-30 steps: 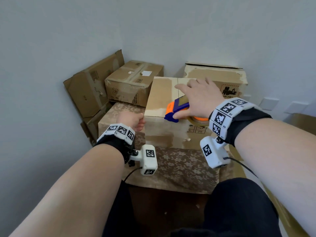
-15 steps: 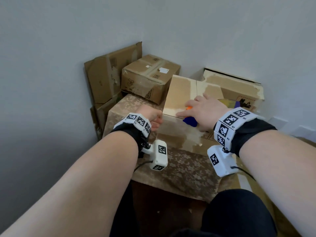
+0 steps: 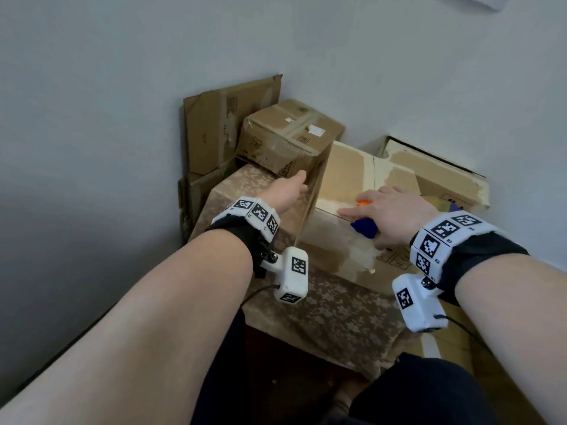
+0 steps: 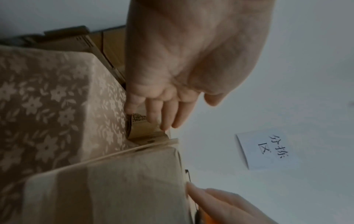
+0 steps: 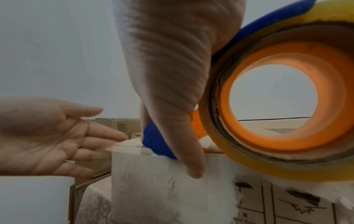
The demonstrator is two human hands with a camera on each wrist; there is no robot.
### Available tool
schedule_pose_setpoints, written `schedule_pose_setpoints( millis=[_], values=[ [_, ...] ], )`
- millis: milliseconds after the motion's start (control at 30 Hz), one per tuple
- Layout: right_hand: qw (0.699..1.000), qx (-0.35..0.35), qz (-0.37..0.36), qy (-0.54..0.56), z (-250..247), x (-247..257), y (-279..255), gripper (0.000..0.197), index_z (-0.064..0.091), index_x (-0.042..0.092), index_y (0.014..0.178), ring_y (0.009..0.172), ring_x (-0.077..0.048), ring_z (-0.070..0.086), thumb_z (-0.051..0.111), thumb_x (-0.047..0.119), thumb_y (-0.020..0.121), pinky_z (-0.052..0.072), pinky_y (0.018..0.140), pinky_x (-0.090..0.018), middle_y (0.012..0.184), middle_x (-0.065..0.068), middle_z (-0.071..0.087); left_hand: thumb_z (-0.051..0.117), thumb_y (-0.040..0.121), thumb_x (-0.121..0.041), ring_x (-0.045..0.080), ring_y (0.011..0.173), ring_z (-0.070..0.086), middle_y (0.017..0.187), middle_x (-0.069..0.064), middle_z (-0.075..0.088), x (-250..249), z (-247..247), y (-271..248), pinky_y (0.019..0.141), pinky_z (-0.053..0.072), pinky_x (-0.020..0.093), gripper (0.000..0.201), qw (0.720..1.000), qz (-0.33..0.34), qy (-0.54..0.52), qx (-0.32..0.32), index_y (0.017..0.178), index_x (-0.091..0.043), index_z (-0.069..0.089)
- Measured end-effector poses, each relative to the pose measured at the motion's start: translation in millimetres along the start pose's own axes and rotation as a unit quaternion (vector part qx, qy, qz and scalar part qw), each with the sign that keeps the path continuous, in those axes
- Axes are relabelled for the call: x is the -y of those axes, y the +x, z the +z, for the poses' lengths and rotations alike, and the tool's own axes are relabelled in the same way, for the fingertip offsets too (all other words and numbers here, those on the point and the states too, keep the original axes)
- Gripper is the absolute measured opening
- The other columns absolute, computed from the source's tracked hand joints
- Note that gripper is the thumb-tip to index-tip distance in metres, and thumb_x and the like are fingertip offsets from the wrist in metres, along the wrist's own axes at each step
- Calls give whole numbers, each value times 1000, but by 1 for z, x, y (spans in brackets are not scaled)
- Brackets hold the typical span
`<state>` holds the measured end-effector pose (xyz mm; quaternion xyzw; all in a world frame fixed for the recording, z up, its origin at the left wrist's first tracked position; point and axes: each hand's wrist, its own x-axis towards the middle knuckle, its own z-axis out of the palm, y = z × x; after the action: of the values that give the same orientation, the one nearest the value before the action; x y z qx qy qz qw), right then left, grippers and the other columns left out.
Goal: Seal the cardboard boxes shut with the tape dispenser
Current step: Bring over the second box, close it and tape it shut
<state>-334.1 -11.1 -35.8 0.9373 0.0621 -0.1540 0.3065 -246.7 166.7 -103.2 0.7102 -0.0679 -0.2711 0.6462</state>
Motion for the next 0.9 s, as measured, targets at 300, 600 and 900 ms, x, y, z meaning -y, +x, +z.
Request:
schedule_pose_setpoints(
  millis=[300, 600, 900],
  values=[
    [1000, -7, -4, 8, -1, 1, -1, 85, 15, 53, 146, 127, -20, 38, 69, 41, 81, 39, 102, -36, 151, 7, 29, 9, 91, -68, 19, 144, 22, 156, 4, 25, 15, 19, 8, 115, 16, 35, 85, 981, -18, -97, 168, 151, -8, 17],
    [1000, -9, -6, 14, -2, 3, -3, 84, 18, 53, 145, 125, -20, 40, 70, 45, 80, 43, 97, -37, 150, 8, 31, 15, 86, -73, 19, 145, 21, 158, 3, 21, 16, 22, 3, 119, 16, 41, 89, 987, -21, -80, 141, 153, -13, 12],
    [1000, -10, -9, 19, -2, 5, -4, 82, 19, 54, 144, 123, -20, 41, 69, 44, 80, 46, 94, -38, 148, 8, 33, 7, 95, -64, 20, 140, 31, 152, 4, 36, 13, 24, -3, 98, 31, 27, 76, 990, -24, -32, 133, 150, -14, 28]
  ],
)
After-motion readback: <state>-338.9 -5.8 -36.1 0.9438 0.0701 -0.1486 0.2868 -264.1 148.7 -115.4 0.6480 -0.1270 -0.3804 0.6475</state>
